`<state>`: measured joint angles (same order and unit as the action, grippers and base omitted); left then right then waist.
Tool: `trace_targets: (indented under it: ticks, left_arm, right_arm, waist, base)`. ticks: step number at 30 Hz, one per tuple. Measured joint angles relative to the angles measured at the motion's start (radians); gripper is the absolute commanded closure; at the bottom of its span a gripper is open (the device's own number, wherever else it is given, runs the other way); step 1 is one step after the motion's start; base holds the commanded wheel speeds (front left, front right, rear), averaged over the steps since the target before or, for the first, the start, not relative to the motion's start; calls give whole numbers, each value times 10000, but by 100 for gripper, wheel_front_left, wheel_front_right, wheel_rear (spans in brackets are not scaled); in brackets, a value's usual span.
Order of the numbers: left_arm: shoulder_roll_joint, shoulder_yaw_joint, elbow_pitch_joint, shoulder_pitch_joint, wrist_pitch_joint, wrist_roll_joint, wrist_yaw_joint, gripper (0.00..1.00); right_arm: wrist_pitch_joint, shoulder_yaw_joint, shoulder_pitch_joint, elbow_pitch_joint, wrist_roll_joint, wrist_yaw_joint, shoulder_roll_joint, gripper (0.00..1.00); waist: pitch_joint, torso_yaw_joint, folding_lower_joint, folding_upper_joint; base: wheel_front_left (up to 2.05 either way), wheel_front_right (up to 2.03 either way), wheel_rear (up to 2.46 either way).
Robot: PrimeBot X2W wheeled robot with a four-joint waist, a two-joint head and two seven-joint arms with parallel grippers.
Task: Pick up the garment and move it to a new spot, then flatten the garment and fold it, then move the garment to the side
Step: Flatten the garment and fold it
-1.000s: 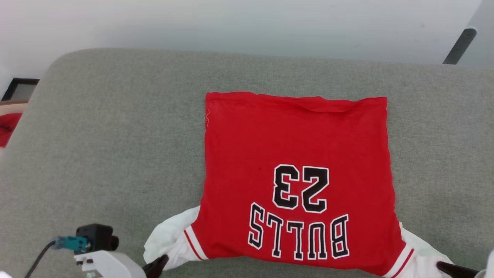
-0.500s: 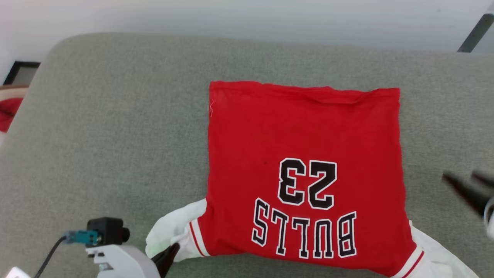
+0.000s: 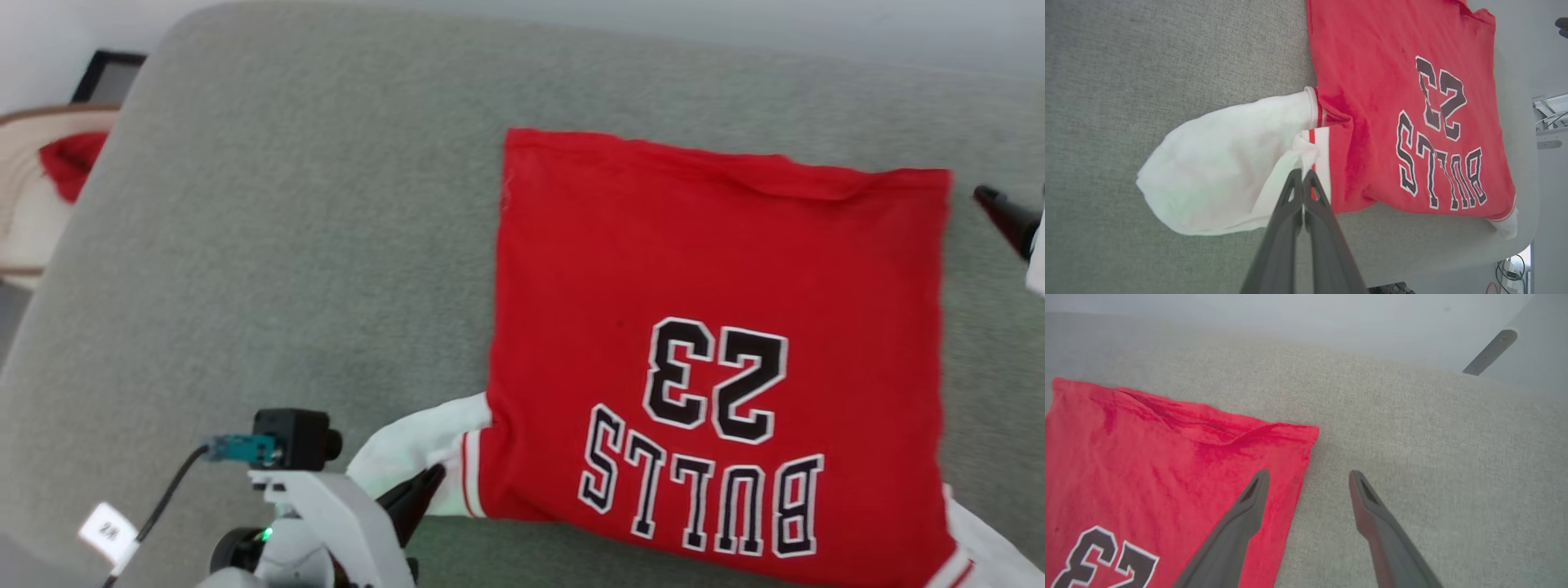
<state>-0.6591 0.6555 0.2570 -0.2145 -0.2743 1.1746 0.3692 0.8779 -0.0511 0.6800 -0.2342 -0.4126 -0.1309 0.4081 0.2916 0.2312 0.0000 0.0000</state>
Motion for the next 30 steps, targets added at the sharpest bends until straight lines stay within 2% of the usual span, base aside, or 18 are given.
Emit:
trace_targets:
  ticks: [8, 17, 18, 19, 24, 30]
  left_arm:
    - [512, 282, -407, -506, -54, -128, -353, 100]
    - [844, 418, -746, -768, -8, -169, -569, 100]
    - [859, 426, -777, -774, -8, -169, -591, 100]
    - [886, 431, -800, -787, -4, -169, -614, 100]
    - [947, 407, -922, -825, 54, -142, -662, 100]
    - [936, 318, -1041, -816, 128, -98, -698, 100]
  right_arm:
    - [-374, 545, 1556, -2483, 631, 0, 336, 0]
    - [397, 453, 2480, -4320, 1085, 0, 201, 1]
    - [472, 397, 2566, -4412, 1087, 0, 190, 62]
    - [481, 374, 2619, -4470, 1110, 0, 194, 100]
    - [815, 449, 2863, -4723, 1168, 2, 155, 100]
    - [713, 357, 2988, -4876, 1170, -2, -25, 100]
  waist:
    - [559, 687, 0, 0]
    - [1117, 1232, 0, 0]
    - [1154, 1274, 0, 0]
    - [1181, 1311, 0, 0]
    - [1230, 1367, 0, 0]
    - [1135, 1212, 1, 0]
  base:
    - [0, 0, 0]
    - [0, 0, 0]
    - [0, 0, 0]
    - [0, 0, 0]
    - [0, 0, 0]
    - [0, 0, 0]
